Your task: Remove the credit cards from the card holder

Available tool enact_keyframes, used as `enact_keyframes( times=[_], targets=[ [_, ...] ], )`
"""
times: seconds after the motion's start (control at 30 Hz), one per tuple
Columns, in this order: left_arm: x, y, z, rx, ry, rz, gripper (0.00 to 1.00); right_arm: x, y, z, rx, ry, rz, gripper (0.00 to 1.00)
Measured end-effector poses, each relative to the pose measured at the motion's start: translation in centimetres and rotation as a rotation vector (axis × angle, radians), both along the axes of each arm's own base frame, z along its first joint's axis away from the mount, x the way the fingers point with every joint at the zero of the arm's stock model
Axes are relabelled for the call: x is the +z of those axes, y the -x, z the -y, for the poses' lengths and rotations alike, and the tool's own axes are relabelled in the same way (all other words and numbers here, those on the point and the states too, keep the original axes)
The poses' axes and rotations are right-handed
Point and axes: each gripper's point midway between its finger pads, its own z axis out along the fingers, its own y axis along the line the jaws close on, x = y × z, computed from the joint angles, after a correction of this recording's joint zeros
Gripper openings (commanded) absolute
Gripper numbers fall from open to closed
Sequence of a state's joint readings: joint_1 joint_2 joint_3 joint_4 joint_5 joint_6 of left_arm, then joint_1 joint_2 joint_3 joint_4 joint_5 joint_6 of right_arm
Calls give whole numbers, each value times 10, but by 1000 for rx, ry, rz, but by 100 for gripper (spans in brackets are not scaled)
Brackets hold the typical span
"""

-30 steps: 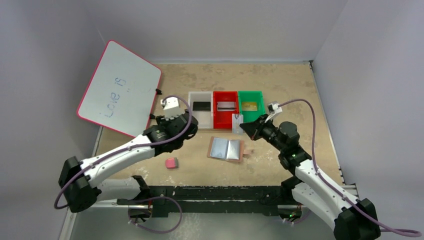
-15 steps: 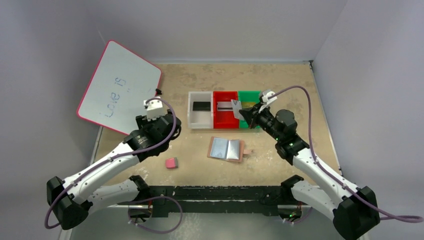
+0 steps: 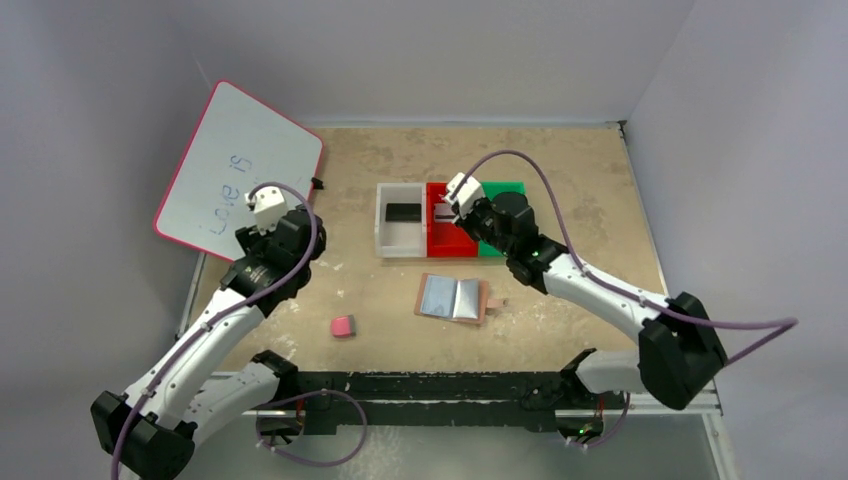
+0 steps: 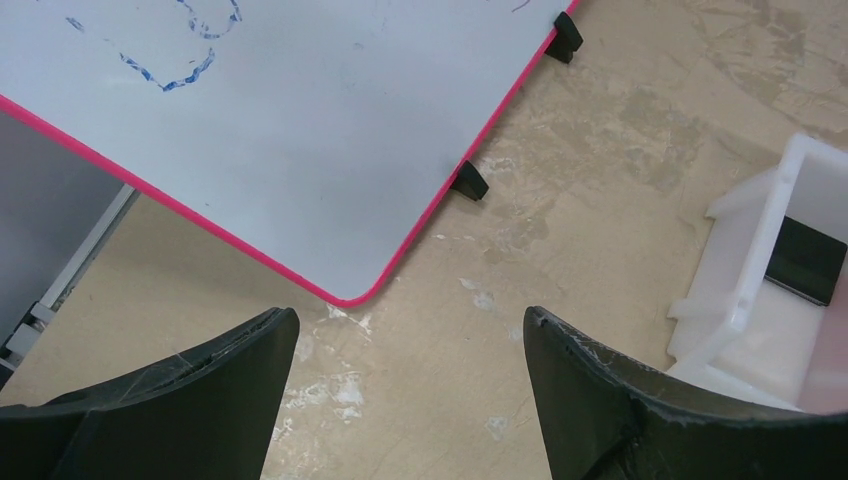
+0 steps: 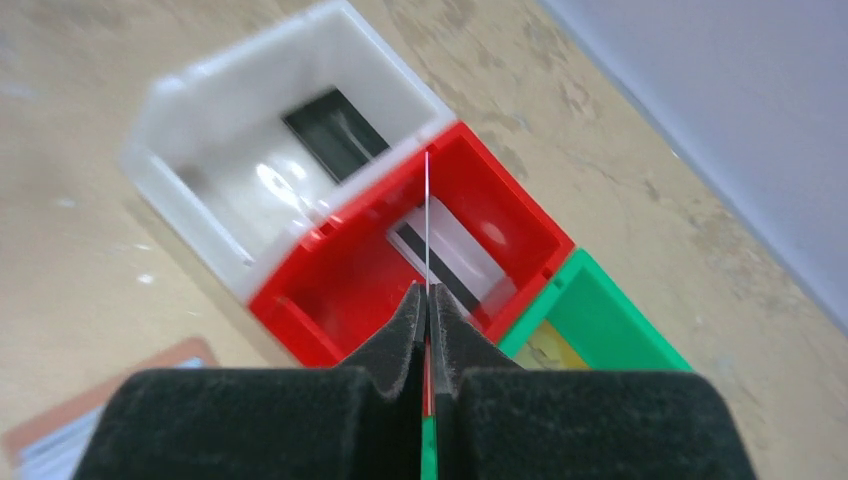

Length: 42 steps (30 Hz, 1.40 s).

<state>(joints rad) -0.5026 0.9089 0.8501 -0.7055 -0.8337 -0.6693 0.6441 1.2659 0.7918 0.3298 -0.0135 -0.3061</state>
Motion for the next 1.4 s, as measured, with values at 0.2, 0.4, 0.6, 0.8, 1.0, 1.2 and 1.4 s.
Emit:
enact_keyframes(
  times=[0.2,0.4,0.6,0.8,1.0,1.2,1.4],
  targets=[
    [-2,3,-4,11,-9,-14,84,-43,-22,11,-10,256,7,0],
    [1,4,-4,23,7,5,84,-57,-32,2,82,396,14,0],
    [9,7,-5,21,33,42,84,-58,-49,-11,156,493,53,0],
    [10,7,-5,18,39,46,84,-91,-55,-7,196,612,24,0],
    [10,7,-4,14,41,44,84,-107,-58,-3,213,677,6,0],
    [9,7,-4,13,41,41,84,-111,-69,-1,208,712,19,0],
    [9,7,-4,14,40,41,83,-121,-81,0,208,739,28,0]
  ],
)
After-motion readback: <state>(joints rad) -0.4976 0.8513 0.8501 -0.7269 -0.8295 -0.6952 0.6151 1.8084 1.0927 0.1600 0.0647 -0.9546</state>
